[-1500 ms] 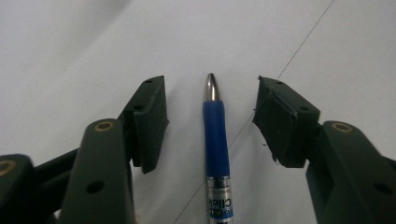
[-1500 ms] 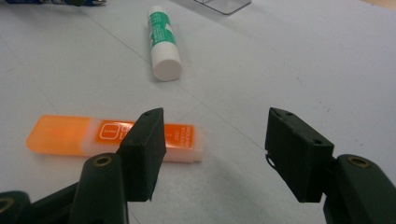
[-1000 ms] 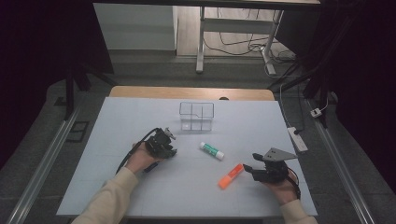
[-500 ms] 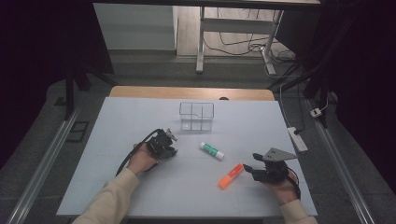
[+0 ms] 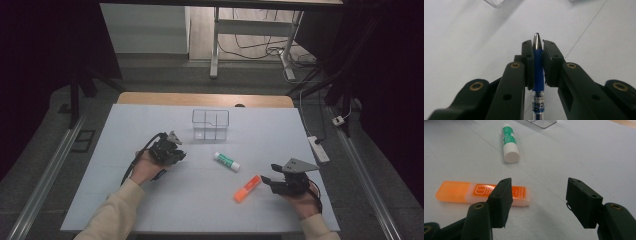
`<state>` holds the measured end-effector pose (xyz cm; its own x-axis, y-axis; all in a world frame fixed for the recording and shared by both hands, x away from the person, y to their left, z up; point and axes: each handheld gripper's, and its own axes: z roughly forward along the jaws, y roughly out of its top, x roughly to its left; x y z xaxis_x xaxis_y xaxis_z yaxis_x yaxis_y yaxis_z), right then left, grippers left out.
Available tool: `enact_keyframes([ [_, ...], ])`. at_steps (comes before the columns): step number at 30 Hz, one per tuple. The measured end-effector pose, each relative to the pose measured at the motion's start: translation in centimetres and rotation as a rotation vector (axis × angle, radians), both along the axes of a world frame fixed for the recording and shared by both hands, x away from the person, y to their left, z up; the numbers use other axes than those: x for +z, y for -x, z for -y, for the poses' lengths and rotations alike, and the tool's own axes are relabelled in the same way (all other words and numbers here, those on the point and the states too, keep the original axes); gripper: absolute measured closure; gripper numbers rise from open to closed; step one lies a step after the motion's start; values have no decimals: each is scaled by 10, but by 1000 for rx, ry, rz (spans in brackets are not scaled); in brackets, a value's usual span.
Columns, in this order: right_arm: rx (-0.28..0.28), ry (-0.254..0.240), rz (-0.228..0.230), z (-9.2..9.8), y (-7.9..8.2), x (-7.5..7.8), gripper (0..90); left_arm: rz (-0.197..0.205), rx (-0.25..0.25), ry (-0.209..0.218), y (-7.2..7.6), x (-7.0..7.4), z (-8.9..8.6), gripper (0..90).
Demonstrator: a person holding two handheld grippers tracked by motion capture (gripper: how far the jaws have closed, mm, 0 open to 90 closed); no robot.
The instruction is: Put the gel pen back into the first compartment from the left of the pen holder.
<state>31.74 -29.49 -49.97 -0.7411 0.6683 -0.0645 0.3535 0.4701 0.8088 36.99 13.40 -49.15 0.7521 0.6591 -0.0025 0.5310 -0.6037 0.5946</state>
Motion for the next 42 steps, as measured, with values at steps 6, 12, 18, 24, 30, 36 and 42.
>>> enact_keyframes([
  [6, -2, -5, -5, 1, 0, 0, 373, 22, 21, 56, 2, 8, -12, 798],
  [12, -6, -4, -2, 1, -1, -1, 372, 40, 28, 94, 4, 14, -19, 799],
  [18, -10, -3, -2, 2, -1, -1, 372, 64, 24, 124, 8, 21, -23, 798],
  [24, -9, -3, -1, 2, -1, -1, 372, 92, 34, 148, 10, 27, -27, 799],
  [30, -11, -3, -3, 3, -1, -2, 372, 107, 37, 201, 12, 31, -32, 798],
  [36, -11, 0, -4, 3, -2, -1, 372, 124, 47, 249, 14, 35, -36, 798],
  [42, -10, 0, -3, 3, -1, -1, 372, 146, 57, 280, 16, 38, -40, 798],
])
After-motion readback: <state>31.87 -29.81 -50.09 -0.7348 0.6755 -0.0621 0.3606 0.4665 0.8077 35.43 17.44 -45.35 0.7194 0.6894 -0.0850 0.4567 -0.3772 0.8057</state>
